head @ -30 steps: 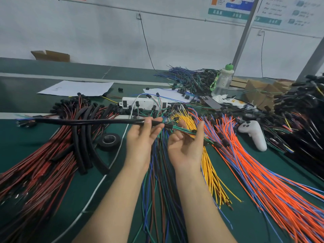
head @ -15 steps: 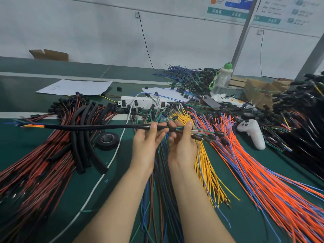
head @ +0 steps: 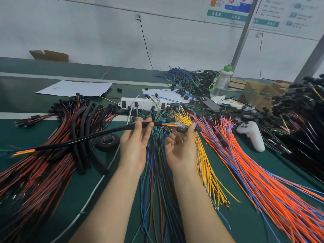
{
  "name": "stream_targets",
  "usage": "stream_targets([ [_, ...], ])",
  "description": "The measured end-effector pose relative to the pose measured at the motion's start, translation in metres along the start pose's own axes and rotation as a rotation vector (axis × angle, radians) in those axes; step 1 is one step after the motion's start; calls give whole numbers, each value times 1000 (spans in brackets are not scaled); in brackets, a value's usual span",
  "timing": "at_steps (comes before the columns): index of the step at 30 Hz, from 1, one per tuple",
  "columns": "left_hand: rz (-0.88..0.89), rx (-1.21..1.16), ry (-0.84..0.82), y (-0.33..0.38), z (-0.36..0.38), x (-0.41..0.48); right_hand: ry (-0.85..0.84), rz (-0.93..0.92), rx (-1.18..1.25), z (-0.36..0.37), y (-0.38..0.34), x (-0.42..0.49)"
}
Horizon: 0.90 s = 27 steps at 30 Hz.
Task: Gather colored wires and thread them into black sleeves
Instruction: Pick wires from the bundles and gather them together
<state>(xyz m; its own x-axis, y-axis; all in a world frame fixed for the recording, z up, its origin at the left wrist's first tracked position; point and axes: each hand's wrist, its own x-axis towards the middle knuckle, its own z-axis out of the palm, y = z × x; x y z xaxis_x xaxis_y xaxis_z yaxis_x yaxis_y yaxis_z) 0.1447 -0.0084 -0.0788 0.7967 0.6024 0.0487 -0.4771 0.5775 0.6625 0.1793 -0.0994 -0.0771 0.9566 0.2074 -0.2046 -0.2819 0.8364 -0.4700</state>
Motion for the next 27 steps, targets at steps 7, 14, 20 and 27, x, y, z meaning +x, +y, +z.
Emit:
stream_targets([
  [7, 1, 61, -20, -4, -2, 0, -51, 80, 139, -3, -2, 1],
  [14, -23, 52, -39, -8, 1, -4, -37, 61, 212, 3, -1, -2],
  [20, -58, -12, -37, -6, 1, -4, -64, 96, 255, 3, -2, -6],
  [27, -79, -9, -42, -6, 1, -3, -7, 126, 140, 0, -1, -2],
])
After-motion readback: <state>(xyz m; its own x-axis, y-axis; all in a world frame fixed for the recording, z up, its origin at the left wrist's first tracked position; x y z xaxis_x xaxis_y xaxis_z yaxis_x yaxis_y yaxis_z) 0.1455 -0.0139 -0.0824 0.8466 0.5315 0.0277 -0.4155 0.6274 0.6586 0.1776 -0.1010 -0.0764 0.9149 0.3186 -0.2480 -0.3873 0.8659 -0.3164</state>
